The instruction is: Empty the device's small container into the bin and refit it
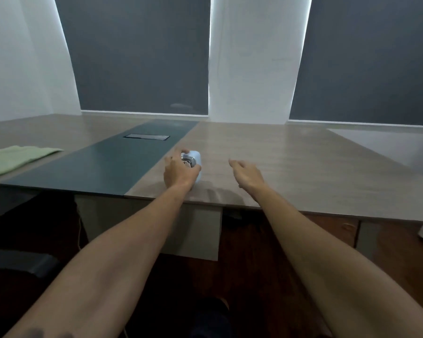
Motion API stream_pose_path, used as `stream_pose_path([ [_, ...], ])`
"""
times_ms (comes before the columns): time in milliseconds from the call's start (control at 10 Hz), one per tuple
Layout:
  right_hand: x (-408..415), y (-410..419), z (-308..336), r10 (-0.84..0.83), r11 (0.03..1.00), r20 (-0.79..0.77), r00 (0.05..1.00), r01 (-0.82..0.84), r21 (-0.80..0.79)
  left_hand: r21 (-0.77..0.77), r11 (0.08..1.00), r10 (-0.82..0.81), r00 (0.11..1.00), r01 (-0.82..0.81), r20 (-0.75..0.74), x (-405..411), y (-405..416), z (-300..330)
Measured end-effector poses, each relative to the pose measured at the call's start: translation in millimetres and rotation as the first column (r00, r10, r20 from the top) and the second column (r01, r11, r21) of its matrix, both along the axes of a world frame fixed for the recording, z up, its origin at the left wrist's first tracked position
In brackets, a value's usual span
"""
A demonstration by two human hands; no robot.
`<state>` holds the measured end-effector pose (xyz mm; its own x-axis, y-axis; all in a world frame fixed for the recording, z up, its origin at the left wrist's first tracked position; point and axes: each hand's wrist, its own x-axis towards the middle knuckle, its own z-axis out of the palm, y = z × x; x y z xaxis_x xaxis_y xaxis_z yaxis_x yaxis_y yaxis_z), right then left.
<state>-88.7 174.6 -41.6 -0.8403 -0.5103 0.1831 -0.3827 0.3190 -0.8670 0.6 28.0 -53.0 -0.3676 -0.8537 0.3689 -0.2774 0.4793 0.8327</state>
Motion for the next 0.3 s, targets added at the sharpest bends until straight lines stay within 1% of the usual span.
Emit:
stream_pose_path([
  [100,-13.8,14.6,-6.4,-0.047,0.998,-0.138,0.989,0.051,0.029,-0.043,0.999,0.010,0.998,-0.008,0.058,-0.2,-1.7,-10.8],
  [200,-36.1,31.2,-10.9,-0.117,0.987,-0.214,0.970,0.137,0.082,-0.079,0.997,0.018,0.997,-0.012,0.074,-1.6,-1.4,-19.9],
  [300,-57.2,49.0,-15.4,-0.173,0.967,-0.250,0.953,0.212,0.140,-0.110,0.993,0.057,0.995,-0.047,0.085,0.4,0.3,-20.8],
])
